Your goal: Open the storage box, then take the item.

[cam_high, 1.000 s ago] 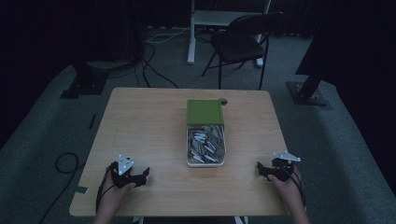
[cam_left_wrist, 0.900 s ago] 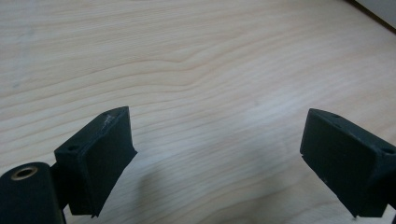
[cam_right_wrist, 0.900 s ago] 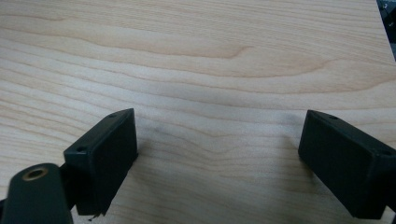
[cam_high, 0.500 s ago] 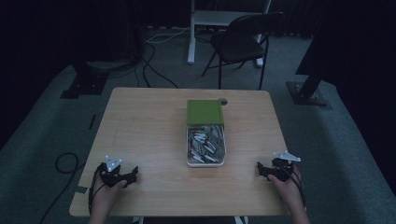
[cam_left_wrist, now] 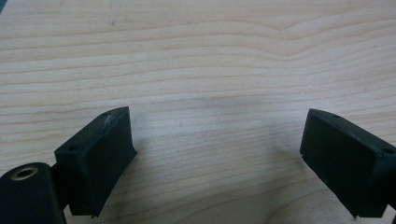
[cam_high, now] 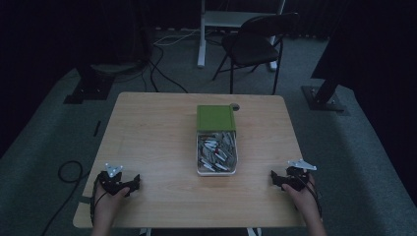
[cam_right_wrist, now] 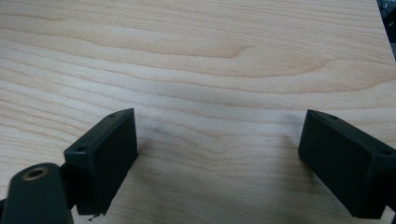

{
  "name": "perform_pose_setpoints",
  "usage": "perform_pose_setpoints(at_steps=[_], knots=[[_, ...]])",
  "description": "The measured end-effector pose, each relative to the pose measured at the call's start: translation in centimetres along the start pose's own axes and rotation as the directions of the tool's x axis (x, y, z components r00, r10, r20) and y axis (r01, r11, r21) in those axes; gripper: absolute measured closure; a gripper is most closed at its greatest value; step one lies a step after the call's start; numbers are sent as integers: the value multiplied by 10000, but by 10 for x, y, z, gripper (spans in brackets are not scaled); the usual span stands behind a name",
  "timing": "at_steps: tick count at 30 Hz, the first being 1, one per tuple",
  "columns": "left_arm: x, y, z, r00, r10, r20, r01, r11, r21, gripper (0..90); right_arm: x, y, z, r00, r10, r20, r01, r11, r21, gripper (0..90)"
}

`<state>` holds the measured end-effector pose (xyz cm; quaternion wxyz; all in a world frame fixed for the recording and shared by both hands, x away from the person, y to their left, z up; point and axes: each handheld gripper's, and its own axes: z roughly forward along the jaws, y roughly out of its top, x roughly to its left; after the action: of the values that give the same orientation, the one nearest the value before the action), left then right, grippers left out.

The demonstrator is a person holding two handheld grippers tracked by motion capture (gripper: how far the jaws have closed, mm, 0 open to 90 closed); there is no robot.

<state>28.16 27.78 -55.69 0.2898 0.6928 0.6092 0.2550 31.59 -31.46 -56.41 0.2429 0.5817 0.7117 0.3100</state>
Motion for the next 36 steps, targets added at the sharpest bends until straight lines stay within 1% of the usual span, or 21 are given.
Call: perform_pose_setpoints(at_steps=[1, 2, 7, 10, 13, 20, 24, 25, 26, 28, 30, 36], knots=[[0, 0, 0, 10000, 0, 0, 0, 10000, 0, 104, 0, 0, 0, 10000, 0, -4, 0, 10000, 0, 113], [-1, 0, 1, 9999, 88, -65, -88, 9999, 122, 104, 0, 0, 0, 10000, -1, -5, 1, 10000, 0, 113], [-1, 1, 2, 9999, 93, -72, -92, 9999, 128, 103, 0, 0, 0, 10000, 9, -7, -9, 10000, 0, 114], [-1, 1, 2, 9999, 78, -89, -77, 9999, 118, 103, 1, 0, 0, 10000, -68, -45, 68, 10000, 5, 113], [-2, 1, 2, 9997, -84, -239, 88, 9998, 155, 82, 1, 0, 0, 9998, -136, -138, 136, 9999, 4, 114], [-2, 1, 2, 9996, -98, -252, 102, 9998, 154, 78, 2, 0, 0, 9999, -104, -103, 104, 9999, -2, 114], [-2, 1, 2, 9996, -95, -250, 99, 9998, 156, 78, 4, -1, -1, 9997, -149, -195, 149, 9999, -5, 114], [-2, 1, 2, 9996, -97, -249, 101, 9998, 156, 78, 6, 0, -4, 9988, 124, -482, -124, 9999, 0, 134], [-2, 1, 2, 9996, -98, -248, 102, 9998, 159, 78, 8, 1, -5, 9987, 122, -499, -123, 9999, -15, 132], [-2, 1, 2, 9996, -102, -248, 105, 9998, 155, 78, 11, 4, -7, 9989, -50, -460, 45, 9999, -117, 131], [-2, 1, 2, 9996, -104, -249, 108, 9998, 153, 78, 14, 7, -10, 9987, -62, -501, 52, 9998, -209, 132], [-2, 1, 2, 9996, -100, -249, 104, 9998, 156, 78, 25, 19, -20, 9964, -330, -782, 296, 9986, -443, 139]])
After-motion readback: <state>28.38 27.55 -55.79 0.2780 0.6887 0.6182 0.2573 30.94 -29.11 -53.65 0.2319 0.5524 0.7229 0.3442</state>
